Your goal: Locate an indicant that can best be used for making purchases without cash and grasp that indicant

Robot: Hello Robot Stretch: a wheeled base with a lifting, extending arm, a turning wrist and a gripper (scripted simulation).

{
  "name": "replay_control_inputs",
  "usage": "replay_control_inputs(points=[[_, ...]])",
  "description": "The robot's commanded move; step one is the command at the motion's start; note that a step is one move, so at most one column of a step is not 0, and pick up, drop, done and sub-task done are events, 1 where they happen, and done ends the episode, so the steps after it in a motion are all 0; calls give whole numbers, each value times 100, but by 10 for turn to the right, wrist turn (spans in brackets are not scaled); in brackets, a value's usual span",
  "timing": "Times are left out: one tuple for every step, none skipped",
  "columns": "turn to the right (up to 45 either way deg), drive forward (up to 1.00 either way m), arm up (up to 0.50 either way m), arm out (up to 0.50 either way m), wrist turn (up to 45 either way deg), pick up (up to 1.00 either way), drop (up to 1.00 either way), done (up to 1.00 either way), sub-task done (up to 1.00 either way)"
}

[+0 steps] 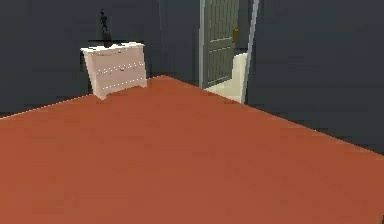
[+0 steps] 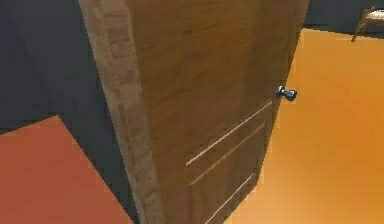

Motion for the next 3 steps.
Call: replay_control_inputs(points=[[60,0,0,0,0,0,0,0,0],[0,100,0,0,0,0,0,0,0],[30,0,0,0,0,0,0,0,0]])
